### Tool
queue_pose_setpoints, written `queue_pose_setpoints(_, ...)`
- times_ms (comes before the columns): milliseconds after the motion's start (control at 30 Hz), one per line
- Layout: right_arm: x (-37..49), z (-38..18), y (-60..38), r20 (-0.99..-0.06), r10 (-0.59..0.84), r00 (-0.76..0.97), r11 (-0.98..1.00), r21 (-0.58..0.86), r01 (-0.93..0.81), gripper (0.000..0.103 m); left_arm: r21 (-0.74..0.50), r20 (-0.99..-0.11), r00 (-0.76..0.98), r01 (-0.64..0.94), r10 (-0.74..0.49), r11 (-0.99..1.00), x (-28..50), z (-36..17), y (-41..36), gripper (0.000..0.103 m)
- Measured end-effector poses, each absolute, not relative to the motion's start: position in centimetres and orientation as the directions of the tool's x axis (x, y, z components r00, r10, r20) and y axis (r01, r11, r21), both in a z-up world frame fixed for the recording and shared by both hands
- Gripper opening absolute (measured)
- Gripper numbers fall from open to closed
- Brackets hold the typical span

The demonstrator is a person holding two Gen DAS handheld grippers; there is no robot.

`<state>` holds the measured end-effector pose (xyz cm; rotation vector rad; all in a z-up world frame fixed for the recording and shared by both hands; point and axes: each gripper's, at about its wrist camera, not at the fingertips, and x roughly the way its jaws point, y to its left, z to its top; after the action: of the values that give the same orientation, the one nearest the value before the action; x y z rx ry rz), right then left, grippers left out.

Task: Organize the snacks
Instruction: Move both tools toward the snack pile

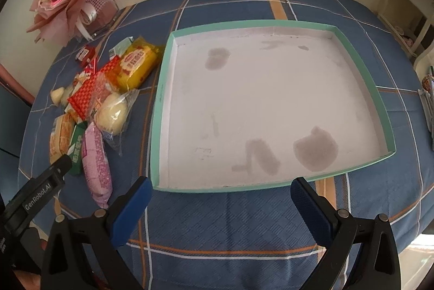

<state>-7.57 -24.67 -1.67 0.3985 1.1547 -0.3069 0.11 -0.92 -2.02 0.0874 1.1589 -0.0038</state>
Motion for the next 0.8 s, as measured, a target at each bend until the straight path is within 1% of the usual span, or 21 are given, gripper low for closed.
queue_pose_setpoints(200,-7.5,-0.7,-25.2,-0.903,-0.05,0.427,0.883,0.16,0.442,0.103,0.079,-0.915,0.4,0.067,0.046,0.995,-0.3,-2.3,-1.4,0.103)
queue_pose_setpoints(267,-7.5,-0.6,-25.3,-0.899,-0.053,0.434,0.883,0.161,0.441,0.103,0.142,-0.928,0.359,0.093,0.1,0.986,-0.2,-2.1,-1.4,0.103)
queue_pose_setpoints(467,-7.4,-0.3,-24.9,-0.893,-0.055,0.447,0.89,0.159,0.427,0.103,0.134,-0.931,0.356,0.122,0.083,0.983,-1.0,-1.5,-1.7,0.103)
queue_pose_setpoints(633,-7.5,-0.2,-24.7,-0.889,-0.058,0.454,0.892,0.158,0.423,0.103,0.148,-0.894,0.441,0.122,0.08,0.981,-1.3,-0.9,-2.1,0.103)
queue_pose_setpoints(800,-7.6,0.0,-24.7,-0.886,-0.063,0.46,0.893,0.156,0.423,0.103,0.179,-0.874,0.476,0.129,0.097,0.975,-1.0,-0.4,-2.1,0.103)
